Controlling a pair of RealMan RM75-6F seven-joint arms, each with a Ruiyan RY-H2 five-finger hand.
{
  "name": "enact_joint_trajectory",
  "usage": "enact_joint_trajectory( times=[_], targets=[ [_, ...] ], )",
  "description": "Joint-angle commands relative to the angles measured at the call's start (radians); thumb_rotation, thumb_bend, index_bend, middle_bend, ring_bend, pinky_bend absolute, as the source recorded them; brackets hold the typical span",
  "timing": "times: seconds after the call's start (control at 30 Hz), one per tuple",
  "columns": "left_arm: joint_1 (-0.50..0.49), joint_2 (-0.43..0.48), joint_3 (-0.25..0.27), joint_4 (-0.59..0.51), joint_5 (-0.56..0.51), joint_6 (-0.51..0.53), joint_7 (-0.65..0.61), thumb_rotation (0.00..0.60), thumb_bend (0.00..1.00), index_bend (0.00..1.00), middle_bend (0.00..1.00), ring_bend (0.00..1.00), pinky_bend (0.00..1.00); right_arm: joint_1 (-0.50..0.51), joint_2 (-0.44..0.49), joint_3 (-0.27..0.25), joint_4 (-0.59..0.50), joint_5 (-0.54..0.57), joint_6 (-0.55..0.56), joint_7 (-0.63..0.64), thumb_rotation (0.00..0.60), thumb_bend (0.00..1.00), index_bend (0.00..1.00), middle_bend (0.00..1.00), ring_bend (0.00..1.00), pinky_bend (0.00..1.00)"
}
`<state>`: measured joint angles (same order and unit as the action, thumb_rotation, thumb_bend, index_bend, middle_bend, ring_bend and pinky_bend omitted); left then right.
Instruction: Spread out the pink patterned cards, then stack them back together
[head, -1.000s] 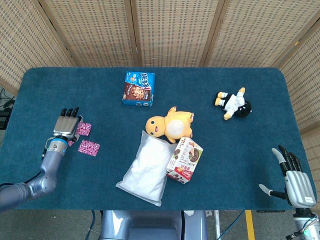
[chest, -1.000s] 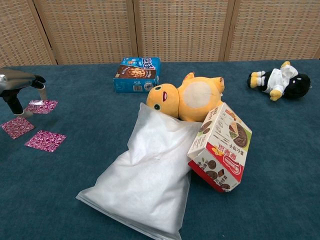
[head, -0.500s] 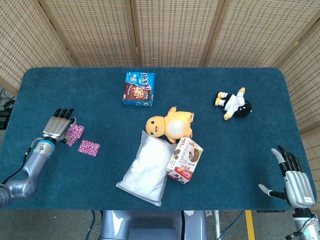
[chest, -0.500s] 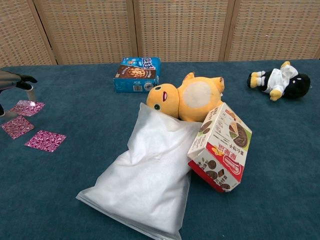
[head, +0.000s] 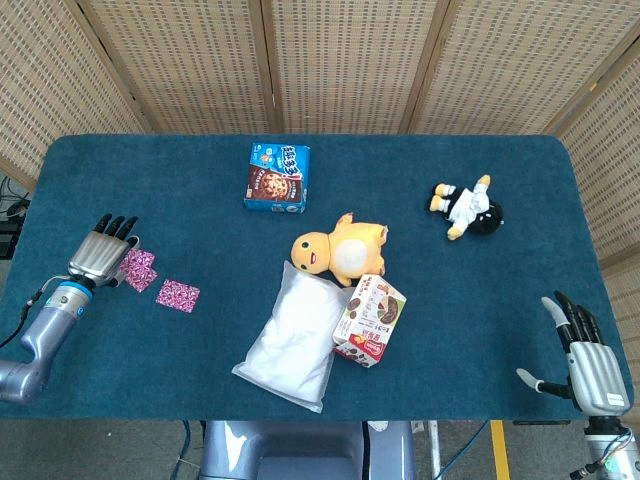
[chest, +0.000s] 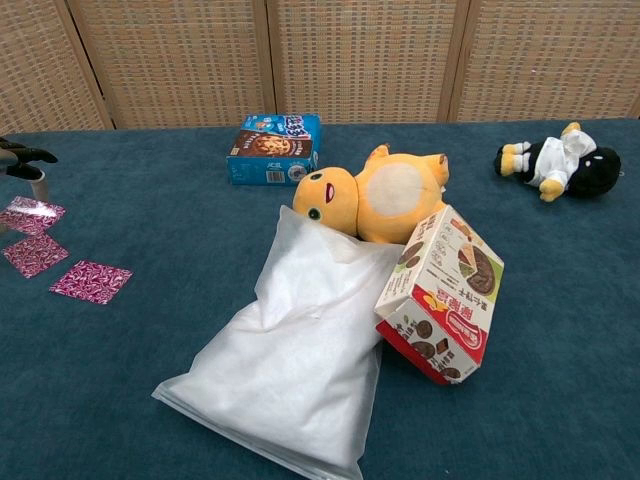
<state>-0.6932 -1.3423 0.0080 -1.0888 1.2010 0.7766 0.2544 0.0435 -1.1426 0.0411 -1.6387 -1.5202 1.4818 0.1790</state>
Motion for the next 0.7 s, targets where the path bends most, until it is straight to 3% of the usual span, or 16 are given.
enact_joint_trajectory(
  times=[0.03, 0.33, 0.7],
  targets=[
    [0.012, -0.008, 0.015, 0.032, 0.045, 0.016, -0.034, 0.600, 0.35, 0.66, 0.00, 0.00, 0.00, 0.000, -0.001, 0.000, 0.001, 0.000, -0.001, -0.004, 0.600, 0.10, 0.04, 0.00, 0.00, 0.00],
    [0.033, -0.042, 0.047, 0.133, 0.155, 0.046, -0.116, 0.600, 0.35, 0.66, 0.00, 0.00, 0.00, 0.001, -0.007, 0.000, 0.002, 0.004, -0.002, -0.018, 0.600, 0.11, 0.04, 0.00, 0.00, 0.00],
    [0.045, -0.079, 0.060, 0.205, 0.201, 0.037, -0.164, 0.600, 0.35, 0.66, 0.00, 0.00, 0.00, 0.002, -0.012, 0.001, 0.005, 0.009, -0.006, -0.032, 0.600, 0.10, 0.04, 0.00, 0.00, 0.00]
  ],
)
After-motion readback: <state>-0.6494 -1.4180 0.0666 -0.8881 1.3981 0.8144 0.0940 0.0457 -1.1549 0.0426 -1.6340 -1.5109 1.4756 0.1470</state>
